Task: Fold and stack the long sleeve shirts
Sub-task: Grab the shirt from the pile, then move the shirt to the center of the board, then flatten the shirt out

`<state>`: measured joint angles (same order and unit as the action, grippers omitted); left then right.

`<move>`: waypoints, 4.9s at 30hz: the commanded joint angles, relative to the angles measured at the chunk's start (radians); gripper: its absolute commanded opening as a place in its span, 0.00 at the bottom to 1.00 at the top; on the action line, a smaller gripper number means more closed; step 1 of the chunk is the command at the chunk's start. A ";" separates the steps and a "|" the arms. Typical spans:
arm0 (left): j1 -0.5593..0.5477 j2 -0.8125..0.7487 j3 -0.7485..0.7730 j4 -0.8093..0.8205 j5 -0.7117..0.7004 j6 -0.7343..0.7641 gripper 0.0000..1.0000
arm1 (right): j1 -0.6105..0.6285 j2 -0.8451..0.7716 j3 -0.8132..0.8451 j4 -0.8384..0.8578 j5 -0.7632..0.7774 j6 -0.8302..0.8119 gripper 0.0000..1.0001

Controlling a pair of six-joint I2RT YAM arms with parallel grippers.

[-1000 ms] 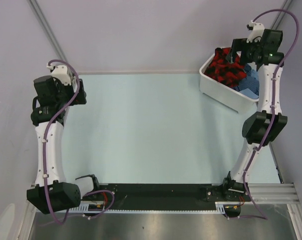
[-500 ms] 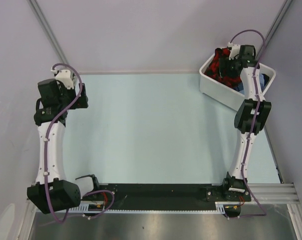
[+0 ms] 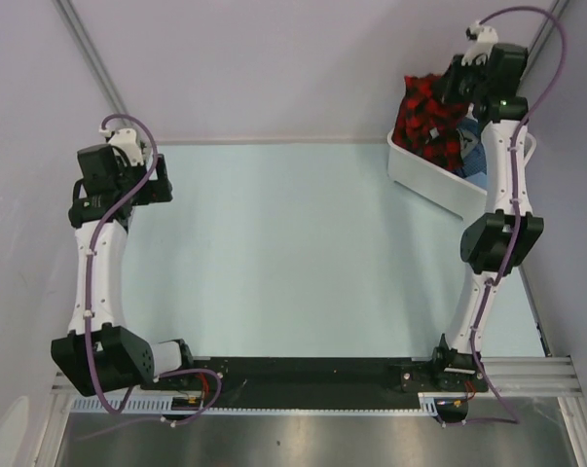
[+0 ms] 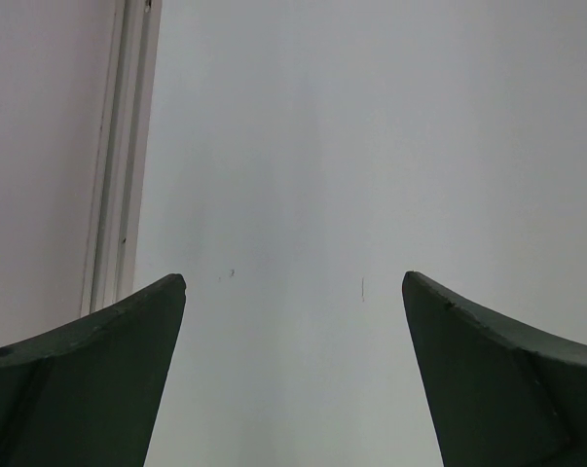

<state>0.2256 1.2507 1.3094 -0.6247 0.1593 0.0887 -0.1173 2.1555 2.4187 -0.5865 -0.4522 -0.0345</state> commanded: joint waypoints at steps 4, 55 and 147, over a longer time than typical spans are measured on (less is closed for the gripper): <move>0.001 0.006 0.074 0.037 -0.018 -0.060 0.99 | 0.215 -0.212 0.106 0.485 -0.109 0.294 0.00; 0.023 0.325 -0.315 0.079 0.373 0.362 0.91 | 0.823 -0.193 -0.839 -0.006 -0.108 -0.433 0.88; -0.269 -0.066 0.392 0.866 0.933 -0.652 0.00 | 0.907 -0.092 -0.471 0.748 -0.247 -0.412 0.81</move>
<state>-0.0418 1.2297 1.7012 0.1871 1.0817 -0.5434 0.7914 2.0060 1.8751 0.0456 -0.7044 -0.4244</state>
